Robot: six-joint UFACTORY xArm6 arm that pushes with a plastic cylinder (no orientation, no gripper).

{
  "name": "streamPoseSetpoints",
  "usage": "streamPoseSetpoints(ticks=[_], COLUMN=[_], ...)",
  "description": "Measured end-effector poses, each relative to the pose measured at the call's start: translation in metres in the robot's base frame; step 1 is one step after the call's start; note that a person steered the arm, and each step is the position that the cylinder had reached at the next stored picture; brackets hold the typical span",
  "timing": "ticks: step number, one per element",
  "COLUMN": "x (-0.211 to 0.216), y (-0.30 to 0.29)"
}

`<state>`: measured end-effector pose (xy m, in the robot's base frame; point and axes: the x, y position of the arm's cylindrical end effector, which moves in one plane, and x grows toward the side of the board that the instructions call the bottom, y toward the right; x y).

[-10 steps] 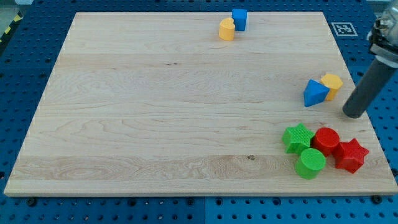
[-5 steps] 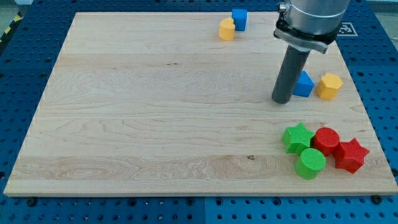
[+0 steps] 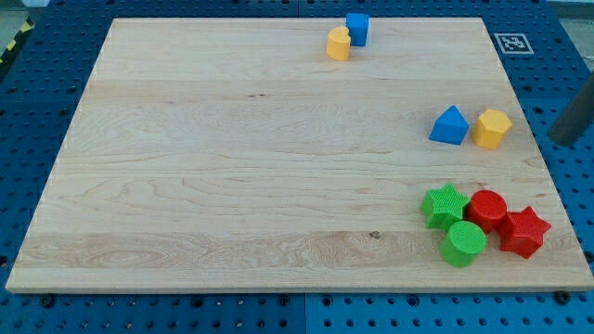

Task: Push the yellow hexagon into the blue triangle

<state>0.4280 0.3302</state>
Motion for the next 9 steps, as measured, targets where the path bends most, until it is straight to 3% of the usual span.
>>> streamPoseSetpoints(ticks=[2, 5, 9], x=[-0.004, 0.008, -0.002], y=[-0.012, -0.098, -0.131])
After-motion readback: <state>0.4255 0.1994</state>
